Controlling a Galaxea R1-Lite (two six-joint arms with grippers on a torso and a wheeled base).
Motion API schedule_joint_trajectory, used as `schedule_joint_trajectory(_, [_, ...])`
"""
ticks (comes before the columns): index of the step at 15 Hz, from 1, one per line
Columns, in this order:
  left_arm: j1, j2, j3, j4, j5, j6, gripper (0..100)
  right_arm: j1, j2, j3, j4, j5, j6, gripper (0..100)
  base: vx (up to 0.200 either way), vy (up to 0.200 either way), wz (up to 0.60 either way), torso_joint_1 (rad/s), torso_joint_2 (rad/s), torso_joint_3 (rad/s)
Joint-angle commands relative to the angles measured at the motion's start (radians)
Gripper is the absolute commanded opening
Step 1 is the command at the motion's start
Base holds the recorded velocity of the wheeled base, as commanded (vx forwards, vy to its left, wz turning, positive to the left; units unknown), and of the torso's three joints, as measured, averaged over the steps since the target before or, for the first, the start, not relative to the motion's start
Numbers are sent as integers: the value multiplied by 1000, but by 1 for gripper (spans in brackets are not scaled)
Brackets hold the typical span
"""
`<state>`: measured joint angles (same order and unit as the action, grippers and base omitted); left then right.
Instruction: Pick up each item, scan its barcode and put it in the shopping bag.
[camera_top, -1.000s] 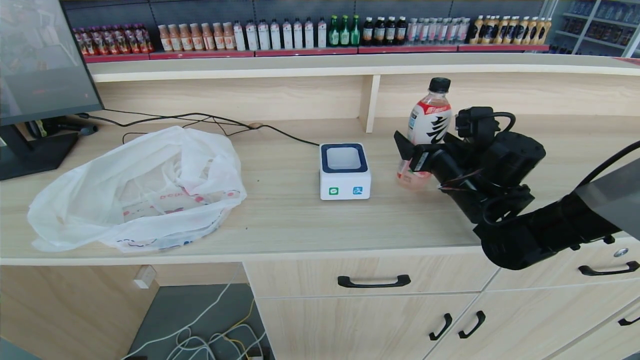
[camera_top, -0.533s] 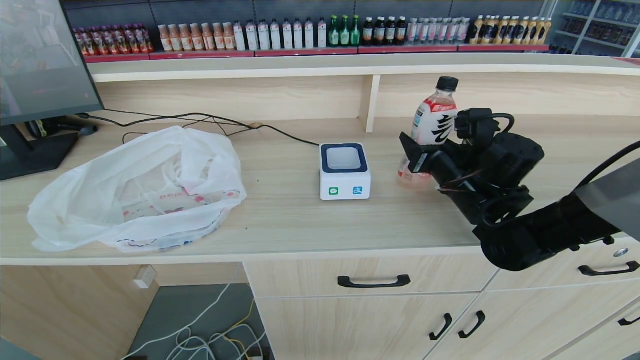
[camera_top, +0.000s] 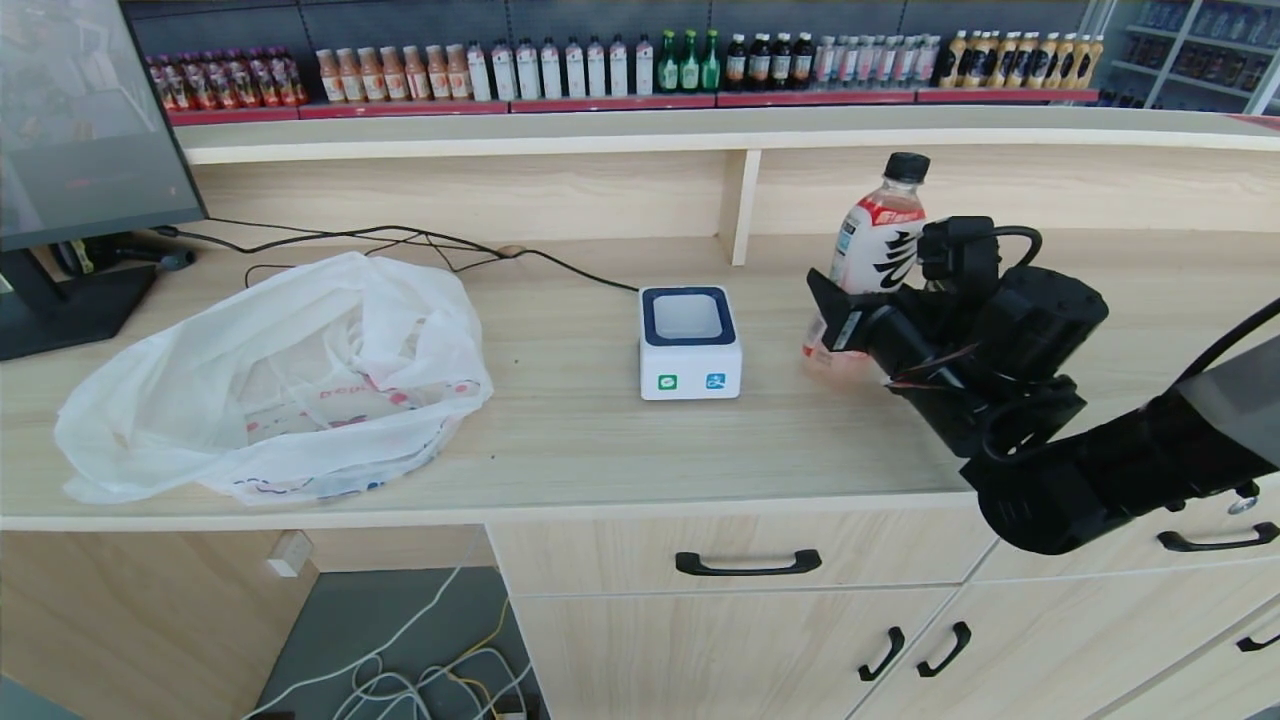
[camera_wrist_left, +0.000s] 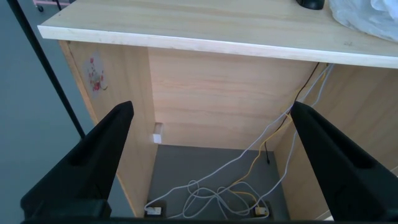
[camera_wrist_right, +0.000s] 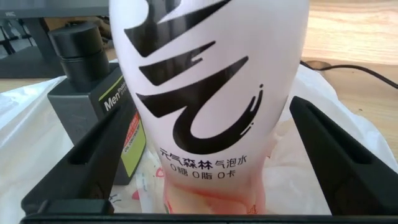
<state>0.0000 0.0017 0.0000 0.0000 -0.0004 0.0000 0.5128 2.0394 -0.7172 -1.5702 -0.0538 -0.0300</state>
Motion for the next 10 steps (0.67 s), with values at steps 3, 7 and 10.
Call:
schedule_joint_trajectory(3, [0,0,0,0,0,0,100,3,-42,68,-1,0,-1,100,0,0,0,0,0,0])
schedule_joint_trajectory(7, [0,0,0,0,0,0,100,7,-90,127,-1,0,-1,100,0,0,0,0,0,0])
schedule_joint_trajectory(10, [0,0,0,0,-1,0,100,18,-134,179,-1,0,-1,100,0,0,0,0,0,0])
